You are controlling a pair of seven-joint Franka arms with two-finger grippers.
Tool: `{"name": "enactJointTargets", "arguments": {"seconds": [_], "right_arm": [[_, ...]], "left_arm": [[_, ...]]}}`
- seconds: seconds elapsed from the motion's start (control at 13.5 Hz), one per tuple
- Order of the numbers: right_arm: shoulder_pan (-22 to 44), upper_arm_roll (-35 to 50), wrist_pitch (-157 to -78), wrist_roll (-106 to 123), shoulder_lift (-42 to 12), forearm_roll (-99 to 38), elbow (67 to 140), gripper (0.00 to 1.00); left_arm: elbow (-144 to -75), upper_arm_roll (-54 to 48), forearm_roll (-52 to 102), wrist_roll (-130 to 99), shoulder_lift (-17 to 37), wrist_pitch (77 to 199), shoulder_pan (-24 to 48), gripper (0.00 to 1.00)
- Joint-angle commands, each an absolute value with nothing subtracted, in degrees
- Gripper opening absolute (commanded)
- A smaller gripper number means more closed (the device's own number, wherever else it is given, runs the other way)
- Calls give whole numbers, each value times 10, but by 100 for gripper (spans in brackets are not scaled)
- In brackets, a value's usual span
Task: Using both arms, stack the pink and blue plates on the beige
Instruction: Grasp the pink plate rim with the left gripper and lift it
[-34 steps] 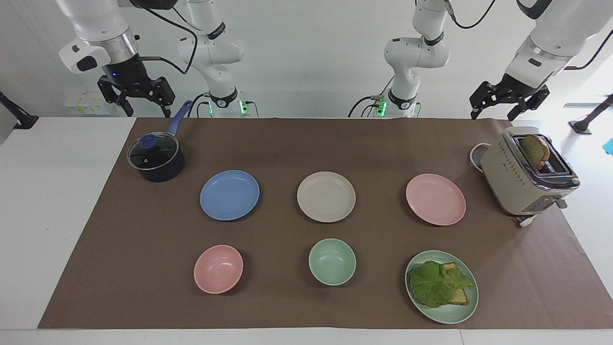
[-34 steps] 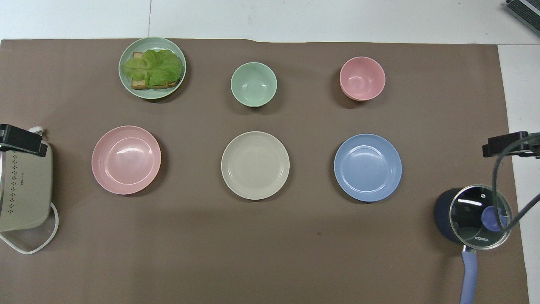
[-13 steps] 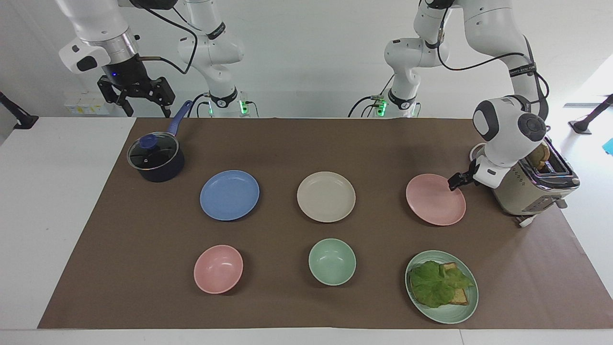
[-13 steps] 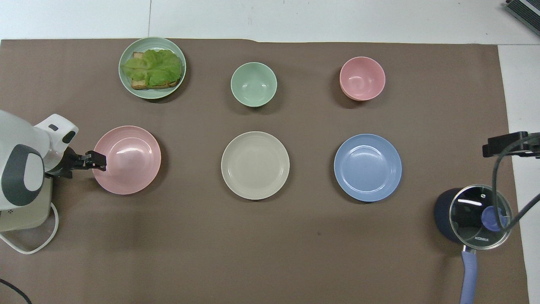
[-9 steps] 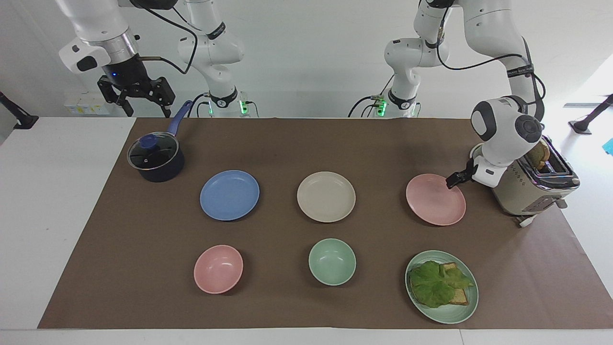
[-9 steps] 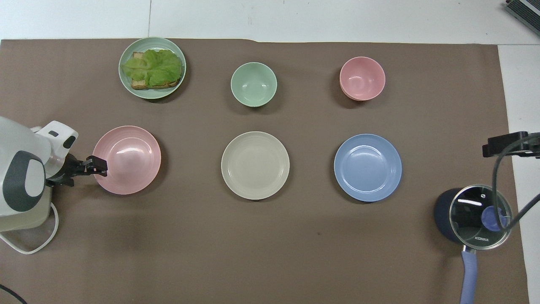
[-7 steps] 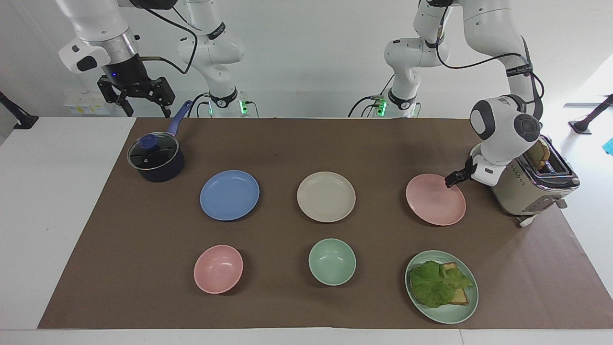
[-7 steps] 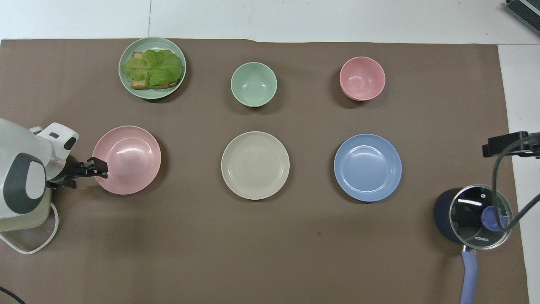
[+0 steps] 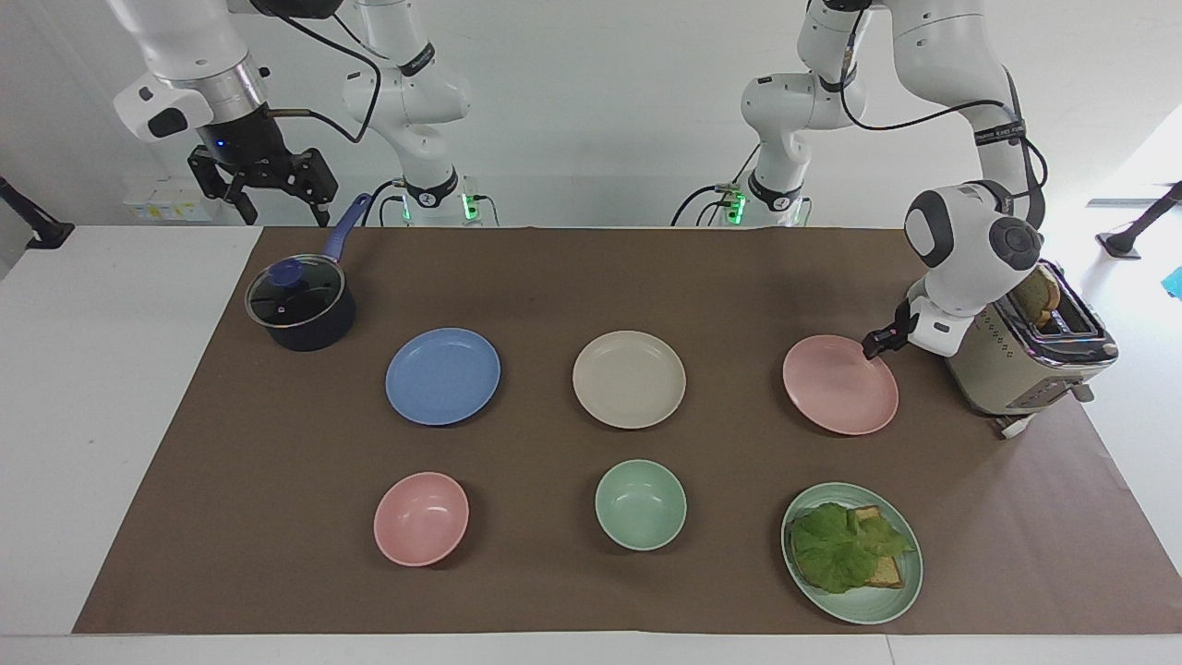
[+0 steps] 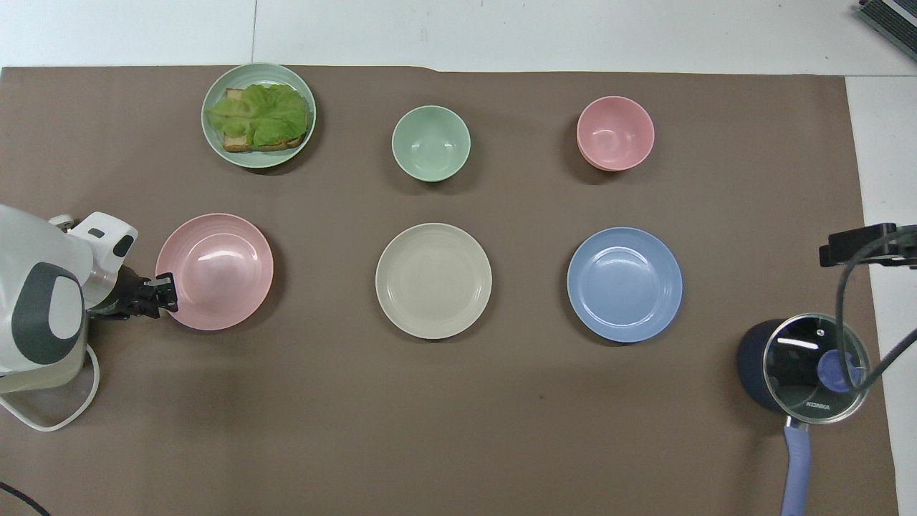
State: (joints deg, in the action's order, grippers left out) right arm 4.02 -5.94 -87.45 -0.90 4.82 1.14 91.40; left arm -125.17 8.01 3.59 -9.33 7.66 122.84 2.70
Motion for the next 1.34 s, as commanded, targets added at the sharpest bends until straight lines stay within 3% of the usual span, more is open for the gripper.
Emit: {"name": "enactJointTargets", "arguments": {"seconds": [0.0, 0.3, 0.59, 0.82, 1.26], "right_arm": [[32, -54, -869, 4, 49, 8, 913, 100], [32, -54, -869, 4, 49, 8, 913, 100], [32, -54, -870, 4, 49, 8, 913, 100], [32, -54, -869, 4, 49, 8, 913, 100], [32, -54, -869, 4, 49, 8, 913, 100]], "left_arm": [[-1260, 80, 41, -98, 73, 1236, 26, 0], [-1208, 80, 60, -93, 77, 1170, 23, 0], [-1092, 81, 141, -93, 74, 1031, 17, 0], [-1098, 75, 173, -98, 67, 1027, 25, 0], [-1101, 73, 218, -223, 67, 1072, 175, 0]]}}
